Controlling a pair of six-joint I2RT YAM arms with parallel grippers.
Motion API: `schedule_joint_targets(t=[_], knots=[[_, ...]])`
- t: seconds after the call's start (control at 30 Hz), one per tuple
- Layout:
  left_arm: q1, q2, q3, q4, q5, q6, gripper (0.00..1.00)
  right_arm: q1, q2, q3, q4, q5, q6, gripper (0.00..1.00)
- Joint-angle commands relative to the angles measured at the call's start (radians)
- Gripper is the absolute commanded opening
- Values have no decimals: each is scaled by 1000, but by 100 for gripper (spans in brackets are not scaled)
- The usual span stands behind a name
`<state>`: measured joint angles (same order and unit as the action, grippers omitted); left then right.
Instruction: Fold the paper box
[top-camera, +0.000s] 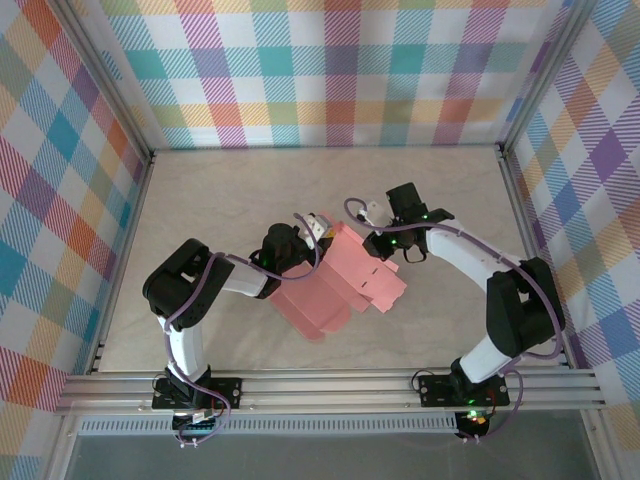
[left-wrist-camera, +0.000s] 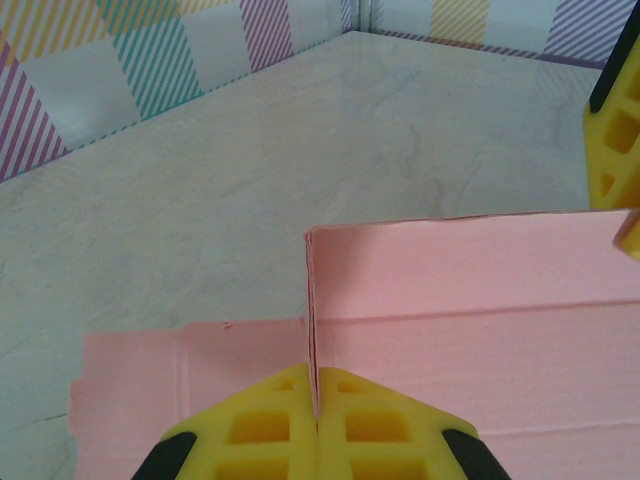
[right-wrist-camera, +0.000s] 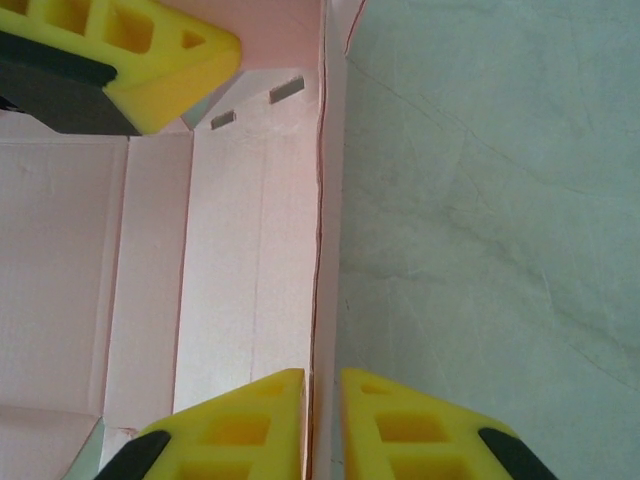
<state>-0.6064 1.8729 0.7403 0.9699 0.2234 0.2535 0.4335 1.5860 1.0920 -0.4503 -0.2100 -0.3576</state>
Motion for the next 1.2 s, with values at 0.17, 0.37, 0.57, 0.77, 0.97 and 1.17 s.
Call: schedule_joint_targets(t=[0.17,0.37,0.57,0.77,0.97,1.17], knots=[[-6,9,19,-3,18,-7,0,8,14,31,-24,-23,-28,0],[-6,3,17,-2,16,-11,0,19,-2,30,-26,21,-33,0],[-5,-74,-9,-17,-2,-36,30,50,-19,15,11,202,-62,0],[20,-233,-88,-44,-64,-126,44,105,-30,10,37,411,-86,0],[74,-348,-148,-113,-122,-199,65,159,-32,-3,91,641,-93,0],[129,-397,-192,-144,-146,-244,66,182,-31,-38,140,796,-84,0]])
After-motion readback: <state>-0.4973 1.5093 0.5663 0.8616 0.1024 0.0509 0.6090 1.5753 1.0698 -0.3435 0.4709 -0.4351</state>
